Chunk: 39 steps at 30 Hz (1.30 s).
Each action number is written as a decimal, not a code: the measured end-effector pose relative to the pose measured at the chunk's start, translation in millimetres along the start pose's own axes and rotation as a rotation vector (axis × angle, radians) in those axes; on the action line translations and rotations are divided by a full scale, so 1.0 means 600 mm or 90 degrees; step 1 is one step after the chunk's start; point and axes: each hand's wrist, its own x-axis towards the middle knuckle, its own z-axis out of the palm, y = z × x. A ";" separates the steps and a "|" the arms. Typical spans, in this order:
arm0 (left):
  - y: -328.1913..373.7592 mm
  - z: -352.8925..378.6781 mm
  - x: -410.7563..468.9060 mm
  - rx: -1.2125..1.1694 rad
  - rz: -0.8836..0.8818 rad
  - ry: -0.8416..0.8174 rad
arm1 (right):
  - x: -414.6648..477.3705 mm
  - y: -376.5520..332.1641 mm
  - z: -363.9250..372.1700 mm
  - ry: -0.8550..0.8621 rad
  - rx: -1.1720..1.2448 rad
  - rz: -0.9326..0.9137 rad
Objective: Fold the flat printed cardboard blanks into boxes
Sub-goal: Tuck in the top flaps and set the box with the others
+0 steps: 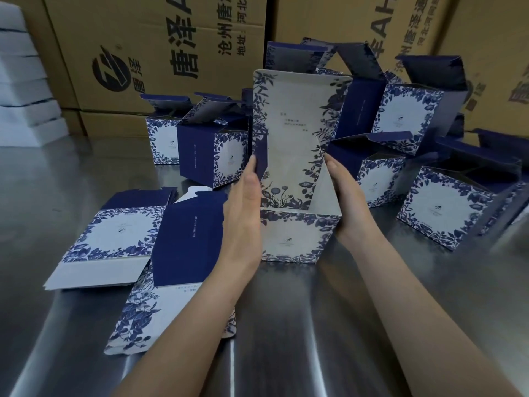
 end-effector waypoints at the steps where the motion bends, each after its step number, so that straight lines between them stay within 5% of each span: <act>1: -0.001 -0.001 0.002 -0.030 -0.011 -0.006 | 0.000 0.000 0.000 0.000 0.005 0.009; 39: 0.014 -0.038 0.020 -0.110 -0.092 0.060 | -0.038 -0.014 0.022 0.025 -0.056 0.069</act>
